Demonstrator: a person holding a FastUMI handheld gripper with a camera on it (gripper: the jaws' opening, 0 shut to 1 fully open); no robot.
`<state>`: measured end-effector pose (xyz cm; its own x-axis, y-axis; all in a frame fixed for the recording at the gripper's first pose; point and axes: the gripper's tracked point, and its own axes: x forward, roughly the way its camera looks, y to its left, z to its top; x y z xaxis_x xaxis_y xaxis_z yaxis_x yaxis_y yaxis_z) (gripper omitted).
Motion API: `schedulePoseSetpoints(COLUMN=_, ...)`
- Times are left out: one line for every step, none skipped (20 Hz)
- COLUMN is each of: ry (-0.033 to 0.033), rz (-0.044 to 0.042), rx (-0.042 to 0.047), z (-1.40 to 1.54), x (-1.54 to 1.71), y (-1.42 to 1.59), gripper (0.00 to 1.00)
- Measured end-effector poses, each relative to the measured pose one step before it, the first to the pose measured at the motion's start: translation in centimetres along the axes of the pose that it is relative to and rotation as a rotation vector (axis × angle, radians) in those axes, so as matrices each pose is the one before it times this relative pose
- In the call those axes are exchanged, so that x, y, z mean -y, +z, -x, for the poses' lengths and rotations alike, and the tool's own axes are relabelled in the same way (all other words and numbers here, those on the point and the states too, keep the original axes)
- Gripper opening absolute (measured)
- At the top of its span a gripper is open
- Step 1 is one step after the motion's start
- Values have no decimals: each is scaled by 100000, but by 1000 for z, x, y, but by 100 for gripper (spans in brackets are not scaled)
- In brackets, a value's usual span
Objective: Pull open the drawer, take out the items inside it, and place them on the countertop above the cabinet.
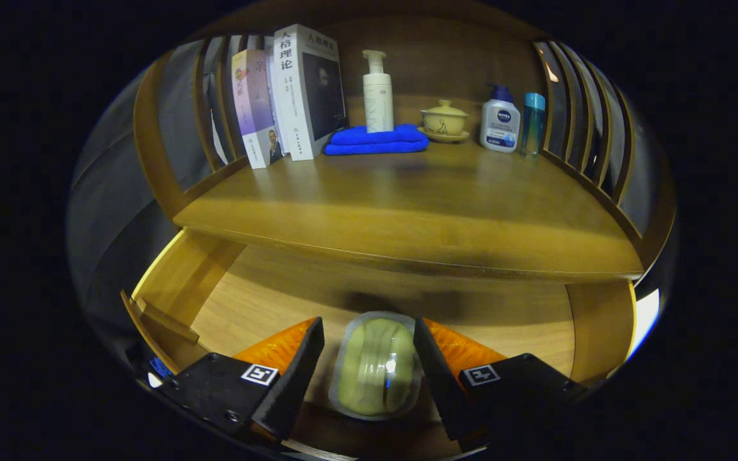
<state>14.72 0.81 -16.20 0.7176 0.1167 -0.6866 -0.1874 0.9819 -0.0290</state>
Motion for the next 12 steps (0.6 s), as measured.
schedulePoseSetpoints(ry=176, rz=-433, rx=-513, z=-101, x=193, y=-96, gripper=82)
schedulePoseSetpoints(ry=195, rz=-679, rx=-1300, z=-135, x=141, y=-247, gripper=75)
schedulePoseSetpoints(ry=450, rz=-1102, rx=-1458, z=-27, x=47, y=-234, gripper=67)
schedulePoseSetpoints(ry=712, rz=-1492, rx=-2103, z=-334, x=107, y=-310, gripper=60)
schedulePoseSetpoints(ry=1243, rz=-2068, rx=-2142, z=146, x=-16, y=-356, gripper=59)
schedulePoseSetpoints(ry=87, rz=-1468, rx=-1468, z=-445, x=255, y=-322, gripper=57)
schedulePoseSetpoints(ry=-1911, rz=1137, rx=620, z=-98, x=539, y=289, gripper=55)
schedulePoseSetpoints(ry=1812, rz=-207, rx=231, z=239, x=-199, y=203, gripper=54)
schedulePoseSetpoints(ry=-452, rz=557, rx=-132, z=-980, x=-151, y=-584, gripper=42)
schedulePoseSetpoints(ry=219, rz=1001, rx=809, z=878, x=30, y=430, gripper=30)
schedulePoseSetpoints(ry=857, rz=721, rx=-348, z=-48, x=-115, y=1, gripper=30)
schedulePoseSetpoints(ry=-1119, rz=-343, rx=2331, z=545, x=56, y=-62, gripper=24)
